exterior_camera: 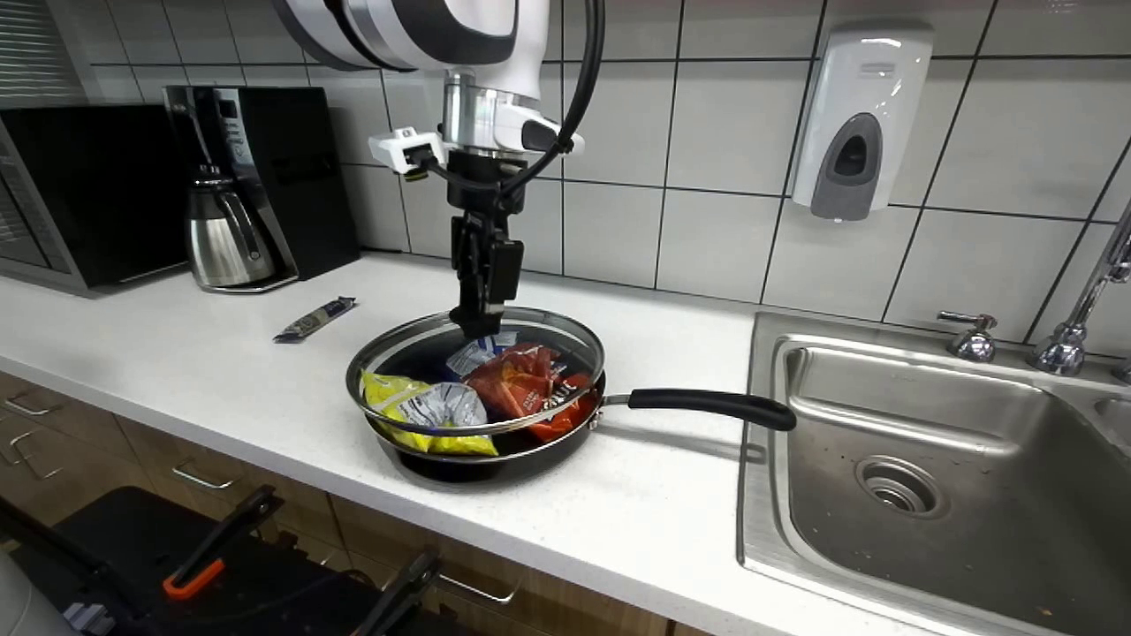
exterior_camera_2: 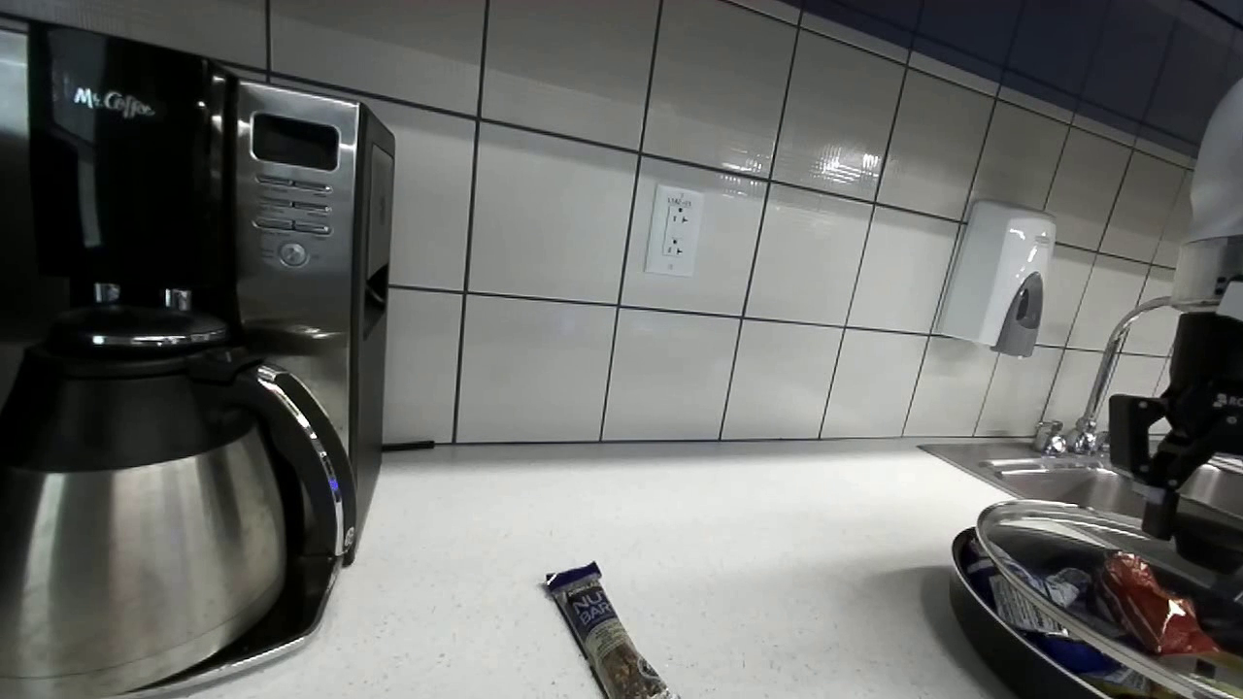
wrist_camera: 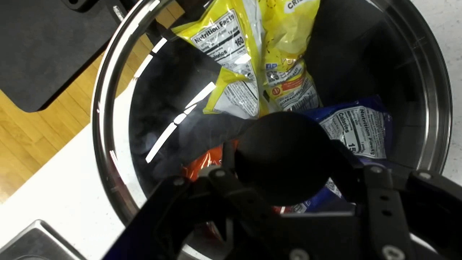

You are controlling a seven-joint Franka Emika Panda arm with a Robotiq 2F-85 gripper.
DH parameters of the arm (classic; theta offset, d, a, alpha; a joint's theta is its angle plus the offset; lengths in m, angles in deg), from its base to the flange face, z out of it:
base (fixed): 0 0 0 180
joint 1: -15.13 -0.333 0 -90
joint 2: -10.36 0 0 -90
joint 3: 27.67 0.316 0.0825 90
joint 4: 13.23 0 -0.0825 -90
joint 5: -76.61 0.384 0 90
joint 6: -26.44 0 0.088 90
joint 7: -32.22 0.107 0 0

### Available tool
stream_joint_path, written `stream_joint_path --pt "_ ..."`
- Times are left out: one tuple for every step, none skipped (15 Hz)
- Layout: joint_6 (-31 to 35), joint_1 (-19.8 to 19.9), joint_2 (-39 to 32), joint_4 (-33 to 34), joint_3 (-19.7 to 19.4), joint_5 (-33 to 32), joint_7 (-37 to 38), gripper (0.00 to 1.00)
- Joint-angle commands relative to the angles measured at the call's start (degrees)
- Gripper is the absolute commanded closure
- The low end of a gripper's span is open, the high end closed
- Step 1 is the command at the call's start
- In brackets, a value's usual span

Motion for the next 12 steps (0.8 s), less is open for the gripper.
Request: stream_joint_path --pt "-1.82 1.12 1.06 0.44 0.20 -1.28 0.96 0.61" --pt "-1.84 1.13 0.75 0.50 0.16 -1.05 0.73 0.61" --pt "-1.88 1.07 0.24 0.63 0.11 -0.65 0.41 0.61" --pt "-1.84 0.99 -0.12 0.67 0.07 -0.29 0.10 0.61" --pt "-1.56 0.91 -0.67 0.74 0.09 -0.24 0.06 0.61" --pt "-1.23 0.85 -1.21 0.82 0.06 -0.04 -0.10 0.61" --pt "-0.72 0.79 -1.74 0.85 0.02 0.26 -0.28 0.61" --pt "-0.40 0.68 -2.11 0.86 0.00 0.66 -0.63 0.61" --pt "0.26 0.56 -2.59 0.87 0.04 0.92 -0.75 0.61" --pt "1.02 0.47 -3.08 0.92 0.08 0.97 -0.68 0.61" --pt "1.89 0.38 -3.50 0.96 0.09 1.25 -0.84 0.61" --pt "2.89 0.29 -3.92 1.00 0.11 1.50 -0.90 0.61"
